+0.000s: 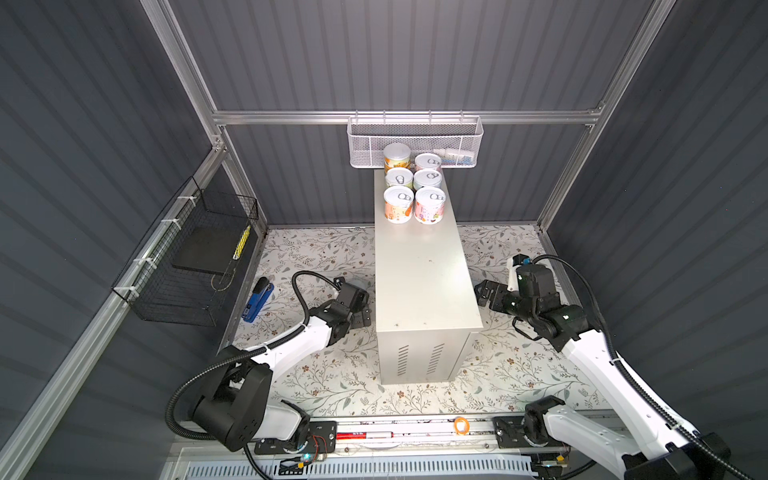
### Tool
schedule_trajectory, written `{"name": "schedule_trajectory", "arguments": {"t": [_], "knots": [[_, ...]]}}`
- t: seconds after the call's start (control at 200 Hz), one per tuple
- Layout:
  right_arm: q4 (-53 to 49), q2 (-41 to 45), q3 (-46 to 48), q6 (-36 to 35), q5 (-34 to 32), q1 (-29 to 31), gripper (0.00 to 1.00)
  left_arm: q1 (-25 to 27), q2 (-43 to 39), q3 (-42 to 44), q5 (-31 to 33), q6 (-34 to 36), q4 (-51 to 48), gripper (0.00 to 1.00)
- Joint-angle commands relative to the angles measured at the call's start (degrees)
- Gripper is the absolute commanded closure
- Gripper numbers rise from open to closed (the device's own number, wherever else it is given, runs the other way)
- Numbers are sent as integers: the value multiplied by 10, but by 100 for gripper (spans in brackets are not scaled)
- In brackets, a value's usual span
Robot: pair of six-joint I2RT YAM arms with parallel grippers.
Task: Place and organize the canned foods onto the counter
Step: 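Lower the left gripper onto the nearer floor can and grasp it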
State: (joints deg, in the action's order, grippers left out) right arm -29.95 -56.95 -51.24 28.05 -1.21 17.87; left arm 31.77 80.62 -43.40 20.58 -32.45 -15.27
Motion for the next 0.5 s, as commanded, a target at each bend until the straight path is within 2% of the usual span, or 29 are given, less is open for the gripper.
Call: {"name": "schedule_trajectory", "arguments": {"t": [0.0, 0.24, 0.495], "knots": [[8, -4, -11, 1, 8, -2, 1, -5, 15, 12, -4, -9, 44, 2], [5, -6, -12, -2, 7, -2, 1, -6, 64, 23, 1, -28, 87, 10], [8, -4, -5, -6, 8, -2, 1, -6, 67, 49, 17, -43, 123, 15]]}}
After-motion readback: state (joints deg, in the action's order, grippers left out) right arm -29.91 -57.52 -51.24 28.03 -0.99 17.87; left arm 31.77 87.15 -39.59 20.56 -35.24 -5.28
